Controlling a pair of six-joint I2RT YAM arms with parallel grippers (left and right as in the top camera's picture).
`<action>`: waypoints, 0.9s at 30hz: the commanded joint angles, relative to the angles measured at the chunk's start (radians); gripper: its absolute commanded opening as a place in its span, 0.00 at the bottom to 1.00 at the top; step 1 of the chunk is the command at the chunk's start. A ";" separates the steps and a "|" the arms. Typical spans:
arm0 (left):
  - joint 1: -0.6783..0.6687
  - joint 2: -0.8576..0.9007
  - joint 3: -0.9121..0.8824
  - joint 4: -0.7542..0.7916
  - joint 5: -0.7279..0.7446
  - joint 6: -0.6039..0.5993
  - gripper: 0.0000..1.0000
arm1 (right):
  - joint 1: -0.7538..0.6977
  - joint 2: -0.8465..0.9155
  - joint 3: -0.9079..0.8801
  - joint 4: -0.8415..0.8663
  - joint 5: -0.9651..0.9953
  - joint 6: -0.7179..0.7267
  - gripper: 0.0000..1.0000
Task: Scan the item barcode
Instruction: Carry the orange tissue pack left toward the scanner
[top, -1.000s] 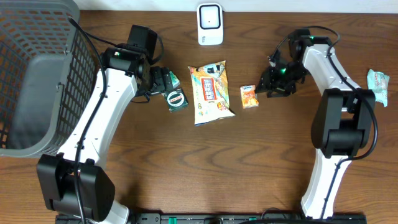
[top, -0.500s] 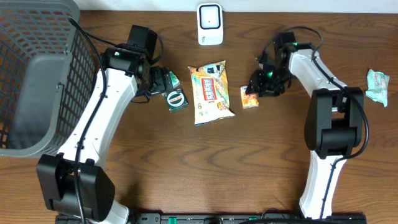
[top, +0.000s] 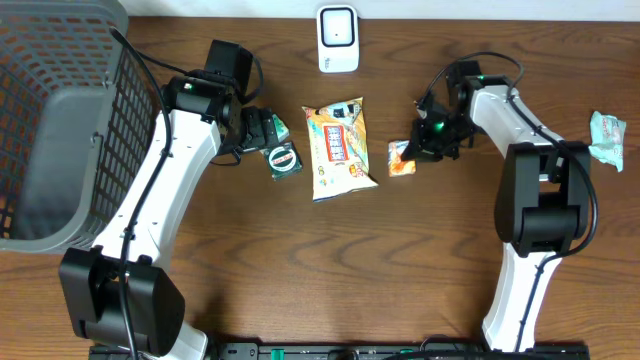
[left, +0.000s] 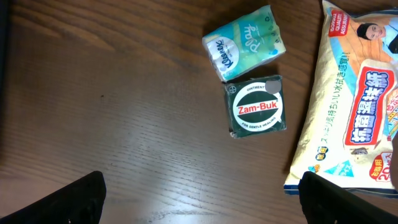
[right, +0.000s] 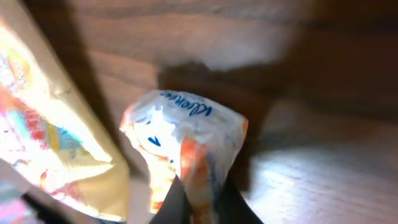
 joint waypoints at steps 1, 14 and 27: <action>0.002 0.000 0.008 -0.003 -0.011 0.005 0.97 | -0.017 -0.037 0.003 -0.011 -0.227 -0.140 0.01; 0.002 0.000 0.008 -0.003 -0.011 0.005 0.98 | -0.022 -0.093 0.003 -0.103 -0.815 -0.470 0.01; 0.002 0.000 0.008 -0.003 -0.011 0.005 0.98 | -0.020 -0.093 0.003 -0.105 -1.019 -0.545 0.01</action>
